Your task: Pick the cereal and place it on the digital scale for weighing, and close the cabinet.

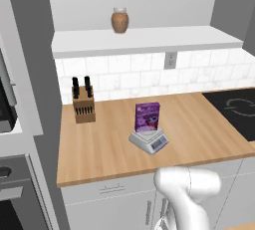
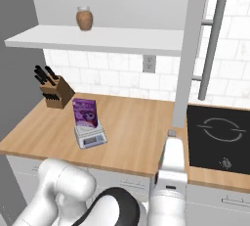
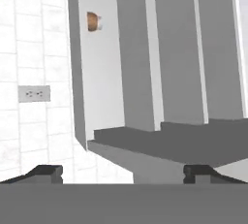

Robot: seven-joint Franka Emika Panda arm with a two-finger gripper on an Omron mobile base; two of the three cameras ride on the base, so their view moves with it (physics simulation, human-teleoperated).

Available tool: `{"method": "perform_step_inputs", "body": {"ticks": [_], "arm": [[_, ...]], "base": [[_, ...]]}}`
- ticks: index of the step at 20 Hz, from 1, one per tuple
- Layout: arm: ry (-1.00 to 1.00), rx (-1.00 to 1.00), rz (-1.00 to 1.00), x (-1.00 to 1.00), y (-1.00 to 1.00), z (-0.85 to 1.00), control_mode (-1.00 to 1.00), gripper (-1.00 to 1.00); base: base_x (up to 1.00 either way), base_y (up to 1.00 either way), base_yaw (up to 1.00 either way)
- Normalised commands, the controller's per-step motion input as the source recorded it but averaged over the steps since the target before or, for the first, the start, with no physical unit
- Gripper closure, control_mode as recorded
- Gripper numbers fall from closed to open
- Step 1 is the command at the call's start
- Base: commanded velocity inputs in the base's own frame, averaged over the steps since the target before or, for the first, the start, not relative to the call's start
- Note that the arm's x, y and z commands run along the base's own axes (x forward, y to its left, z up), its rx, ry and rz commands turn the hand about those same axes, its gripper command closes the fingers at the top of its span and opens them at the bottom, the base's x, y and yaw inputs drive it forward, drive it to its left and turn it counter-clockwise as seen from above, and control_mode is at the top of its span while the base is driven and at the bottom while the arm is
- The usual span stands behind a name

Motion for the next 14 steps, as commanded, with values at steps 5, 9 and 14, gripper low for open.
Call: {"method": "perform_step_inputs", "body": {"ticks": [5, 9, 14], "arm": [[-0.03, 0.11, 0.01, 0.1, -0.76, 0.0, -1.0, -1.0], [0.0, 0.08, 0.0, 0.35, -0.95, -0.09, -1.0, -1.0], [0.0, 0.08, 0.0, 0.5, -0.71, -0.02, -1.0, -1.0]], "base": [[0.0, 0.0, 0.0], [0.0, 0.0, 0.0], [0.0, 0.0, 0.0]]}}
